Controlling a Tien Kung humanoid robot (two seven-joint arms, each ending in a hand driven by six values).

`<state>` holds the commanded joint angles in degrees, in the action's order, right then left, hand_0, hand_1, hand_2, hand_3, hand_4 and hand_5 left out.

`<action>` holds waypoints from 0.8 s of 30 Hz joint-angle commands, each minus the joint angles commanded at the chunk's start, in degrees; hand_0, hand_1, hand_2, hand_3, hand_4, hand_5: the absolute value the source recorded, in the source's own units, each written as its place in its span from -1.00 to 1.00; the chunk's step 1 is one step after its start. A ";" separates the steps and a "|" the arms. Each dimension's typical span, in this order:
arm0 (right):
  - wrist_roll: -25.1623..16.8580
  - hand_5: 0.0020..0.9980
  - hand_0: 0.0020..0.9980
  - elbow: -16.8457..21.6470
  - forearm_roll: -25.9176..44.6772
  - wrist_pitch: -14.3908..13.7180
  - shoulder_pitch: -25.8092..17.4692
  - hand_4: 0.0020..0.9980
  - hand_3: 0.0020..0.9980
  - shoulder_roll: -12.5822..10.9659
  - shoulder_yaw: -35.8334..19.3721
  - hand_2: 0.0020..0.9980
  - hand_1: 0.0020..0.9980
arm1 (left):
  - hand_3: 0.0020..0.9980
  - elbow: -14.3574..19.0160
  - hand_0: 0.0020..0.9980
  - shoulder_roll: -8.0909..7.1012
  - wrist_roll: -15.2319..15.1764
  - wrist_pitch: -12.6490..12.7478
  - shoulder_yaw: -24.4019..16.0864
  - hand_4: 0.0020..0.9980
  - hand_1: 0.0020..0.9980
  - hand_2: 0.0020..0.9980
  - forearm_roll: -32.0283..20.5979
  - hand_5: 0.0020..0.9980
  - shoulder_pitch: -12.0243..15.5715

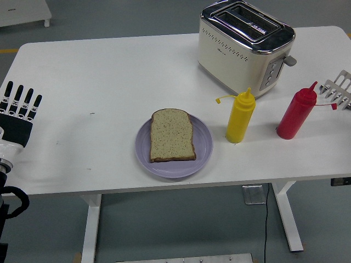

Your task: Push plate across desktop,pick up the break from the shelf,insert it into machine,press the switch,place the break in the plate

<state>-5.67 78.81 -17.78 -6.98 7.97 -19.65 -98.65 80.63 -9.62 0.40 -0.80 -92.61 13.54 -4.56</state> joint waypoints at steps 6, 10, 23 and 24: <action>0.08 0.05 0.47 -0.03 0.04 0.08 -0.05 -0.01 0.39 0.08 -0.08 0.43 0.40 | 0.67 -0.03 0.63 -0.01 0.00 0.03 0.03 0.22 0.72 0.88 -0.03 1.00 0.00; 0.11 0.05 0.47 -0.07 0.07 0.13 -0.03 -0.01 0.39 0.16 -0.10 0.43 0.40 | 0.67 -0.04 0.63 0.00 -0.01 0.05 0.02 0.22 0.72 0.88 -0.05 1.00 0.00; 0.09 0.06 0.47 -0.27 0.07 0.22 0.02 -0.01 0.39 0.19 -0.52 0.42 0.39 | 0.67 -0.13 0.63 -0.02 -0.03 0.25 0.18 0.22 0.72 0.88 -0.19 1.00 0.03; 0.08 0.05 0.46 -0.31 0.08 0.23 -0.01 -0.01 0.38 0.20 -0.50 0.41 0.38 | 0.67 -0.16 0.63 0.00 -0.03 0.27 0.20 0.22 0.72 0.88 -0.22 1.00 0.05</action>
<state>-5.58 78.50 -17.70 -6.75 7.96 -19.46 -99.15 80.47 -9.62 0.37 -0.53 -92.41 13.31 -4.51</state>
